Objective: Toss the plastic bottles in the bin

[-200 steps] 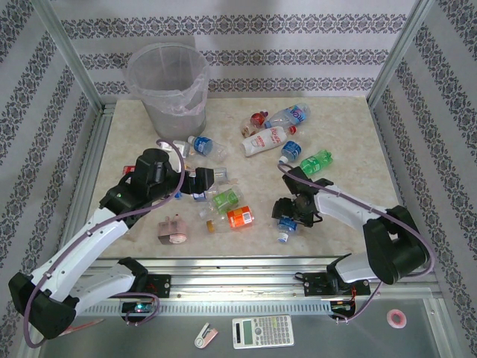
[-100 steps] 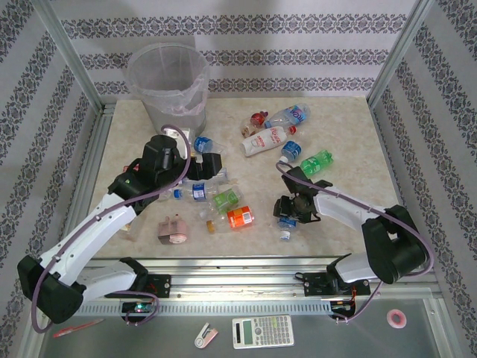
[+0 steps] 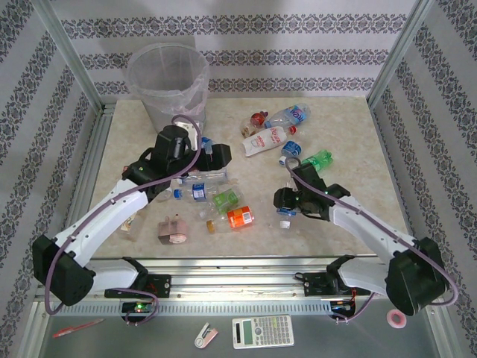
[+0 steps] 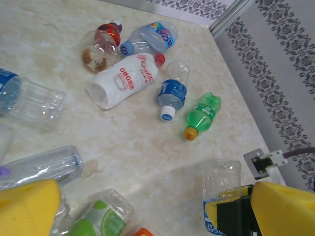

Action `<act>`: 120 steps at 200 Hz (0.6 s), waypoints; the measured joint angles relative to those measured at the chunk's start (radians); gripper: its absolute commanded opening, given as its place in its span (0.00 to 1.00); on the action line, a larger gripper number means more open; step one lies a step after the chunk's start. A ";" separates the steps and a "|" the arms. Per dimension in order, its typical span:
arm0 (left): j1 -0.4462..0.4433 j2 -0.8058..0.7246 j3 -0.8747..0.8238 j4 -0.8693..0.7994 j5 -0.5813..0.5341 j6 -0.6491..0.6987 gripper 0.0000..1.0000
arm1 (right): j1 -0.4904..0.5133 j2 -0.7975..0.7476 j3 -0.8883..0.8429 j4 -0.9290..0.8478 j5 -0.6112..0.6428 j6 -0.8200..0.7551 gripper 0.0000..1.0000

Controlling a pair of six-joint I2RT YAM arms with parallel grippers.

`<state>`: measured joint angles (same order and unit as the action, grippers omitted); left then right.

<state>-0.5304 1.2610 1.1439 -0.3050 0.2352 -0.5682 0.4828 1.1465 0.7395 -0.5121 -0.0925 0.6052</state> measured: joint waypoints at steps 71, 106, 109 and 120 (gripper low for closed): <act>0.000 0.072 0.048 0.078 0.059 -0.060 0.99 | 0.019 -0.093 0.141 0.020 -0.011 -0.108 0.33; -0.011 0.097 0.070 0.119 0.095 -0.080 0.99 | 0.044 -0.101 0.154 0.040 -0.048 -0.153 0.33; -0.013 0.102 0.074 0.120 0.098 -0.082 0.99 | 0.046 -0.101 0.154 0.040 -0.051 -0.158 0.33; -0.020 0.118 0.085 0.126 0.109 -0.088 0.99 | 0.055 -0.101 0.154 0.045 -0.061 -0.168 0.33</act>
<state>-0.5507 1.3792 1.2289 -0.1791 0.3443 -0.6563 0.5373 1.0458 0.8940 -0.4667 -0.1535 0.4370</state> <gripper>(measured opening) 0.994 0.524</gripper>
